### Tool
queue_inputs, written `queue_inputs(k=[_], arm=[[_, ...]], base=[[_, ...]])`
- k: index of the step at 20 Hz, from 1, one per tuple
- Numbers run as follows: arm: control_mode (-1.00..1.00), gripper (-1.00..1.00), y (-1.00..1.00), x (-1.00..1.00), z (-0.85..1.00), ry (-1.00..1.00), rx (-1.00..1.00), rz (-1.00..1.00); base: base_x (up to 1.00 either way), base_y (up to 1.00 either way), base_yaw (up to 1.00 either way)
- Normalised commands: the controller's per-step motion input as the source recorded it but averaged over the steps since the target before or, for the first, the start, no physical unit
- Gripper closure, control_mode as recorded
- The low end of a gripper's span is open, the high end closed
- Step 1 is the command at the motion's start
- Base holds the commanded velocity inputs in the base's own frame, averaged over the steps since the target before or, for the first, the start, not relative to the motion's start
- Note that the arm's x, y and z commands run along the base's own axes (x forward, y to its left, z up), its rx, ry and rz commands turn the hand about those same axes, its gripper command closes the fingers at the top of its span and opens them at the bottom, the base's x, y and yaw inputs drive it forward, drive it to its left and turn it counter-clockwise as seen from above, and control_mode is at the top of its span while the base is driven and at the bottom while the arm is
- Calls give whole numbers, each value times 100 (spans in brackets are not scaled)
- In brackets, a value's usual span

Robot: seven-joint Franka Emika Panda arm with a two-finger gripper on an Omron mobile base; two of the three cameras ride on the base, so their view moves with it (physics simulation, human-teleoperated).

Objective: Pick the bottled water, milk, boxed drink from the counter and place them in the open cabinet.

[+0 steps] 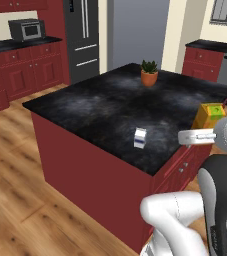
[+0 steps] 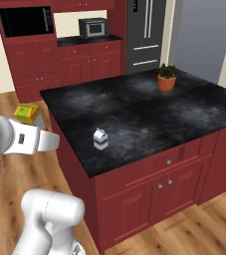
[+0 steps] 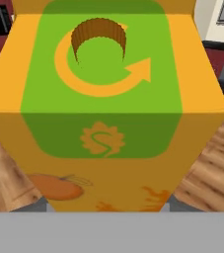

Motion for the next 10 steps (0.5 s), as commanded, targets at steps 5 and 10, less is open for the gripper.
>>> queue_inputs(k=[5,10], arm=[[-100,100,0,0,0,0,0,0],[100,100,0,0,0,0,0,0]], base=[[0,0,0],[-14,-2,-4]])
